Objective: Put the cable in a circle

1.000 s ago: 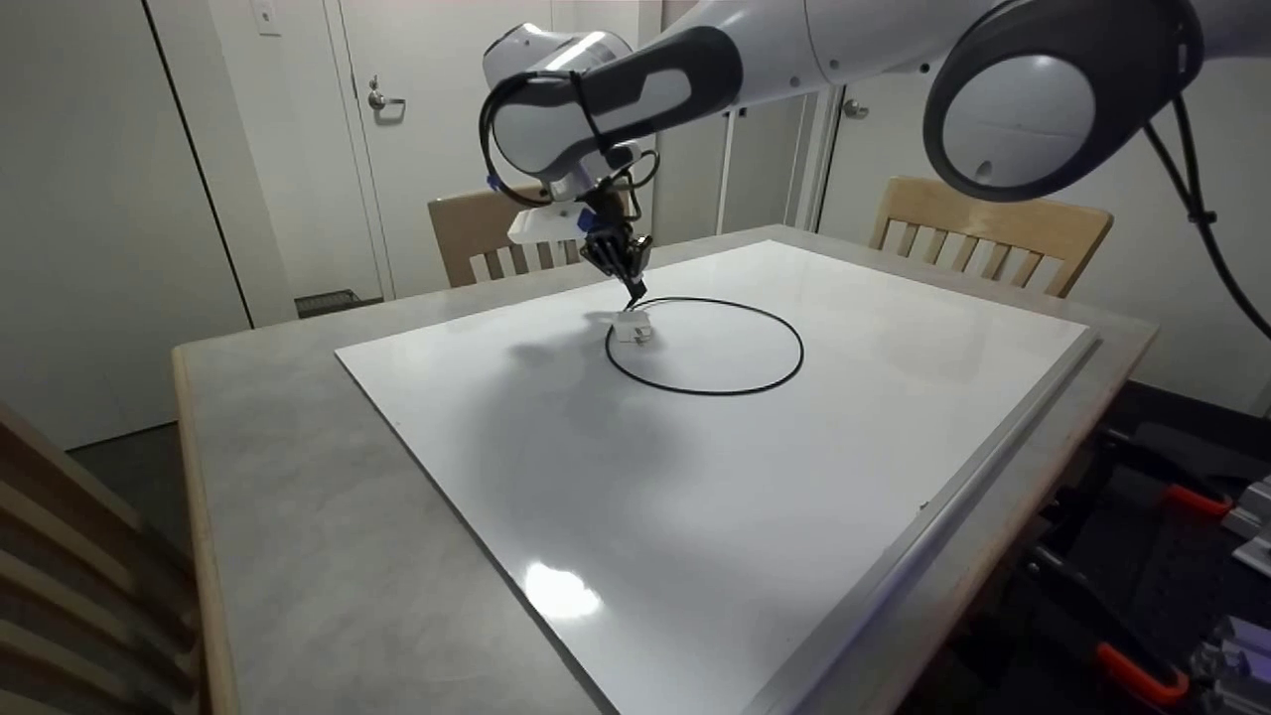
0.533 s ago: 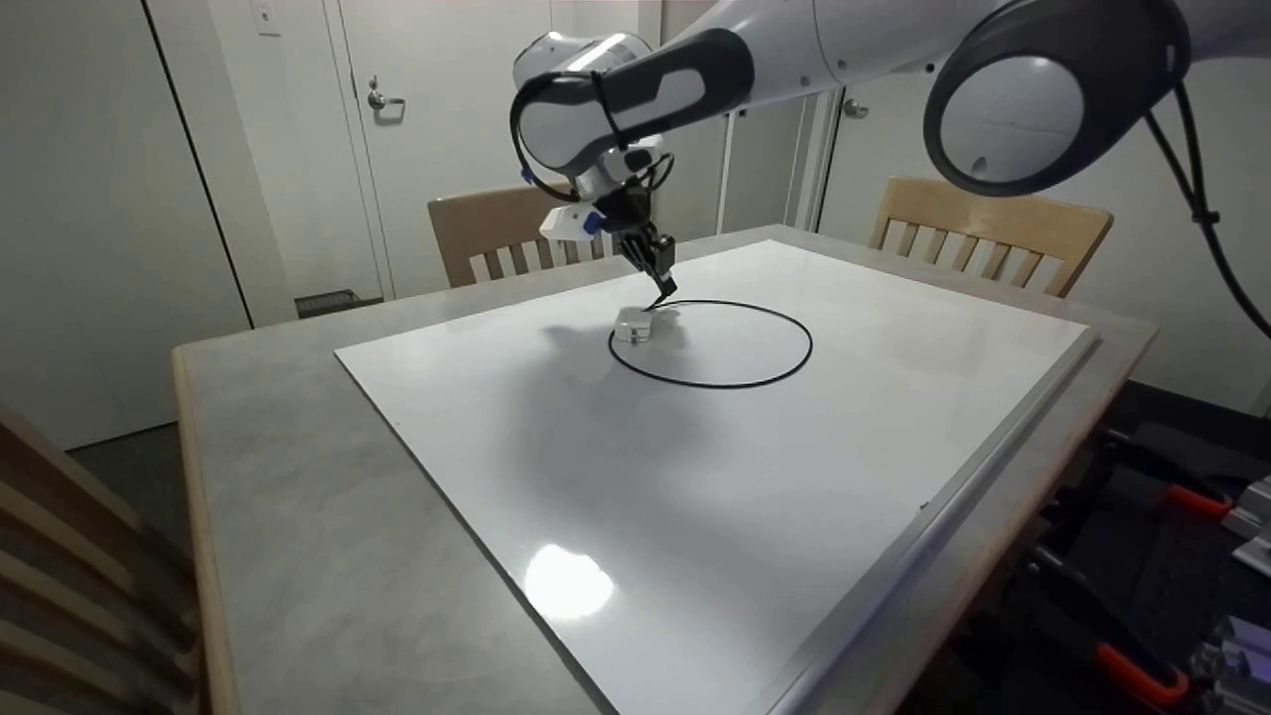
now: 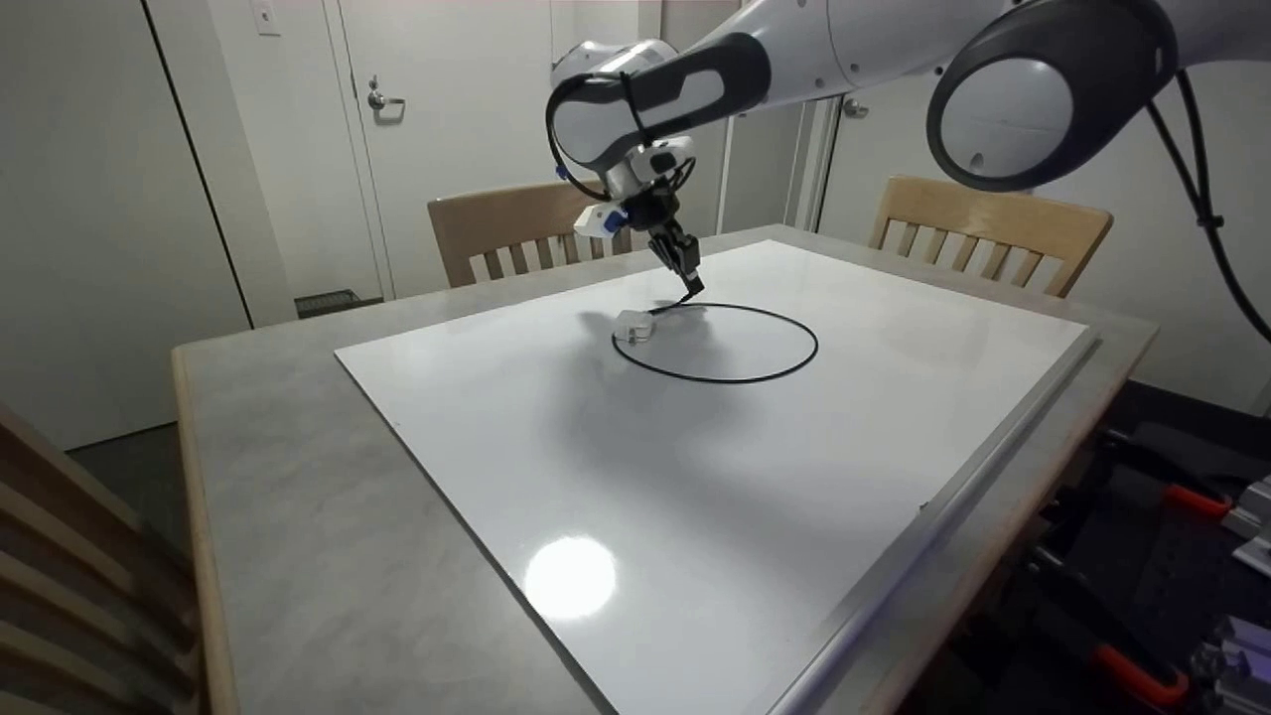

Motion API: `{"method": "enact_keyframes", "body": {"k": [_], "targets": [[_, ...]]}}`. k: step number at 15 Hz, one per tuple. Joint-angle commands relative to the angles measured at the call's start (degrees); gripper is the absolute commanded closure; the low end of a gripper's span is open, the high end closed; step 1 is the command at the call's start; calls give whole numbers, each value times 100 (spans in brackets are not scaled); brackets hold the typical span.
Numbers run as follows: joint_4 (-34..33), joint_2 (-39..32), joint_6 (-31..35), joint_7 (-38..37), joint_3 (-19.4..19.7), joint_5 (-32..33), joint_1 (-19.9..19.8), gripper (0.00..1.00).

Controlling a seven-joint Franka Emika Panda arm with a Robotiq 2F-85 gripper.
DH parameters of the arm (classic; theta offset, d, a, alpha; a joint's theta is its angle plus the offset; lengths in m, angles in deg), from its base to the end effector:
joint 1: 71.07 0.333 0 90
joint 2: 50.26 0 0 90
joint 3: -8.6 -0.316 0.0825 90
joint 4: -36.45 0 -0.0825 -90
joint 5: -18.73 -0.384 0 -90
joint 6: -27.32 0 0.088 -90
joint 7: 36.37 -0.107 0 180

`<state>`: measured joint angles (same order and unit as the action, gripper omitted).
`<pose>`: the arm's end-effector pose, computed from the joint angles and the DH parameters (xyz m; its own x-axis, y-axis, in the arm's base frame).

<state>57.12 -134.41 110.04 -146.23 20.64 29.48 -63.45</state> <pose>0.7596 0.0222 0.1450 -0.1764 -0.8595 0.4797 -0.9286 0.3069 0.2084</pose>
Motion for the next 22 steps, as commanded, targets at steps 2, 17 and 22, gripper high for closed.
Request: {"method": "enact_keyframes", "body": {"k": [2, 17, 22], "targets": [[7, 30, -170, -399, -131, -155, -154, 100], [20, 3, -235, -1056, -246, -305, -233, 99], [25, 55, -291, -954, -269, -302, -214, 66]]}}
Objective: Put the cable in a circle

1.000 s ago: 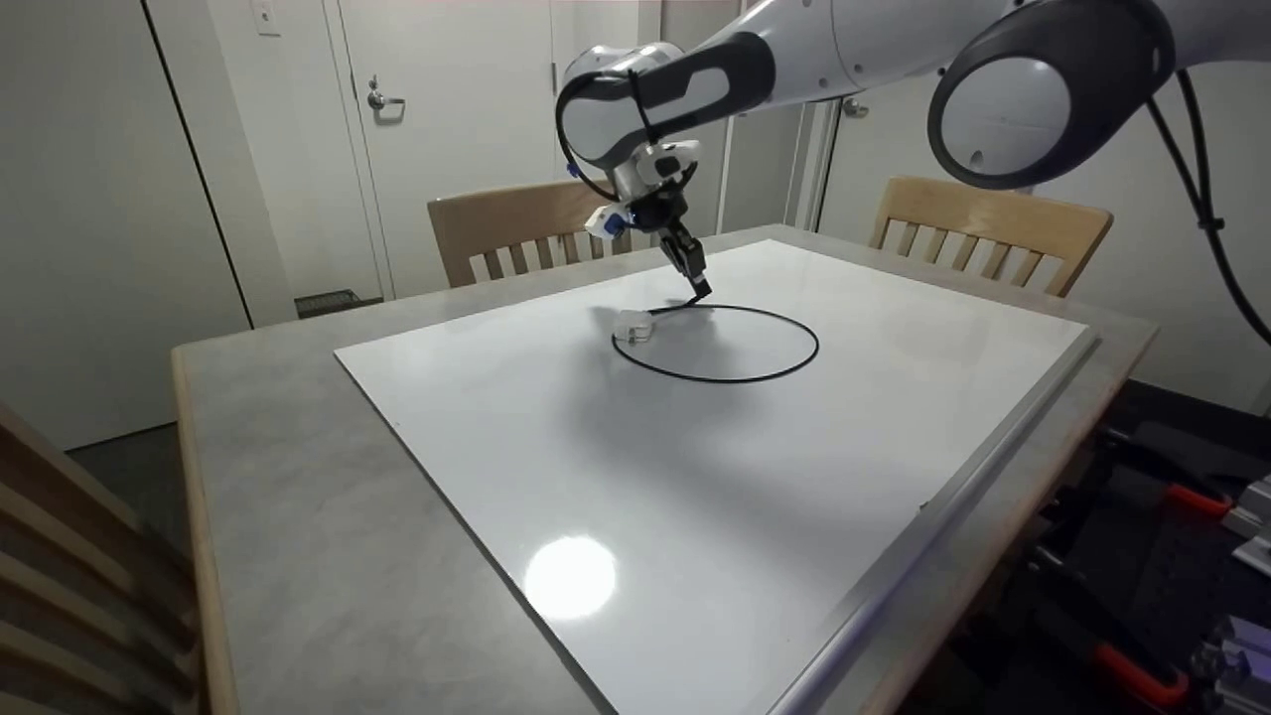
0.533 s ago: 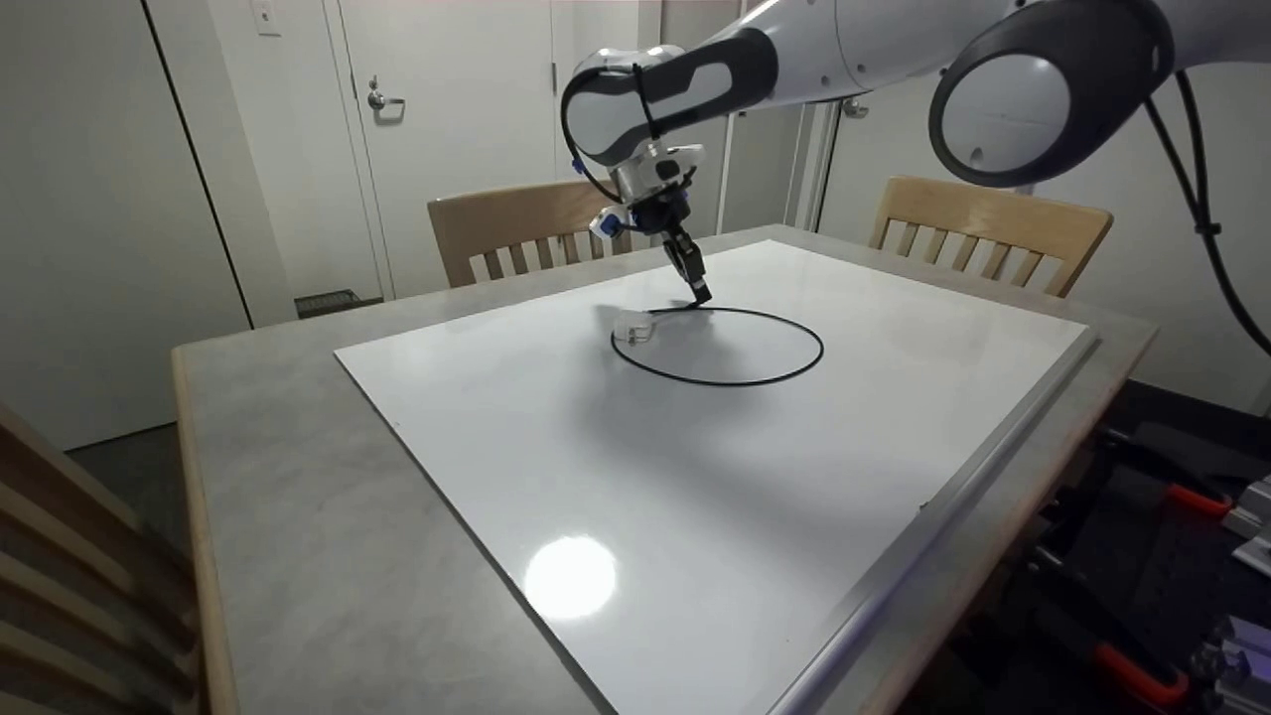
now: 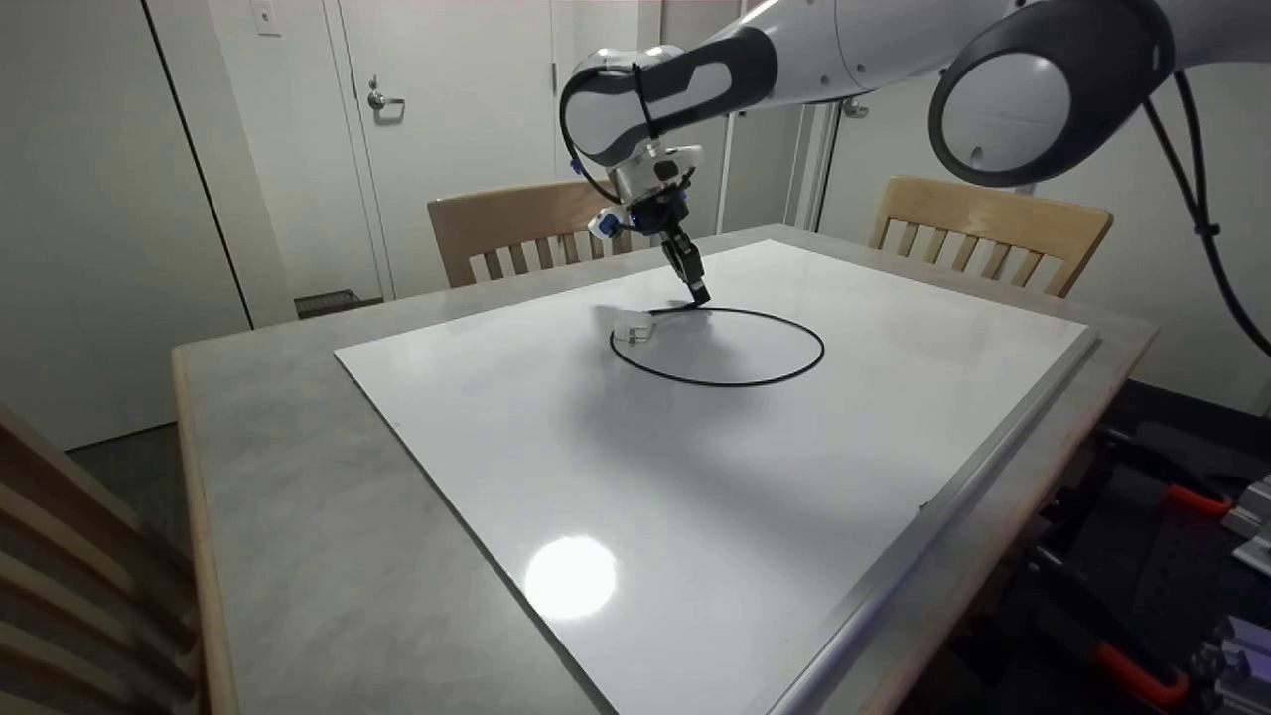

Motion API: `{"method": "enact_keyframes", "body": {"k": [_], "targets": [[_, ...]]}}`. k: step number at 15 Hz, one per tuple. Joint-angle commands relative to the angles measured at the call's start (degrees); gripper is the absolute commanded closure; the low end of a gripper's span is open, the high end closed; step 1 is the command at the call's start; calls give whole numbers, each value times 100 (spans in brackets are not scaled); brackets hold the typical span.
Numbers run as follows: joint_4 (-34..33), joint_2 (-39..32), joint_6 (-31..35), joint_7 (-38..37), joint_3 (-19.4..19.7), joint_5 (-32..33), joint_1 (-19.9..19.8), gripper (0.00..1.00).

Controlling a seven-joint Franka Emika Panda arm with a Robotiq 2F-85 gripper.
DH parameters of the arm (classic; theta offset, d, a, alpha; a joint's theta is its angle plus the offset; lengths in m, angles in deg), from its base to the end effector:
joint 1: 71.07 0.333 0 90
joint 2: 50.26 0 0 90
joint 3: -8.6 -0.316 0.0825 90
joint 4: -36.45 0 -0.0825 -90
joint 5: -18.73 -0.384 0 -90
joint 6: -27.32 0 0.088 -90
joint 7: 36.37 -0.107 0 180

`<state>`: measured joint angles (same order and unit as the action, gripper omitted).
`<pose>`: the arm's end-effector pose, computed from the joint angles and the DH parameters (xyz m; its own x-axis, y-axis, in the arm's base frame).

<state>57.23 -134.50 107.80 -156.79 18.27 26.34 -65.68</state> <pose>0.7527 0.0085 0.1365 -0.3705 -0.8093 0.4558 -0.8434 0.4987 0.1999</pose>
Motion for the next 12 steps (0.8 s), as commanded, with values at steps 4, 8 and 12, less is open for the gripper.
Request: {"method": "enact_keyframes", "body": {"k": [4, 8, 12], "targets": [[11, 87, -103, 162, -29, 20, 33, 38], [10, 87, -103, 169, -28, 21, 39, 10], [9, 87, -103, 175, -28, 21, 39, 0]]}}
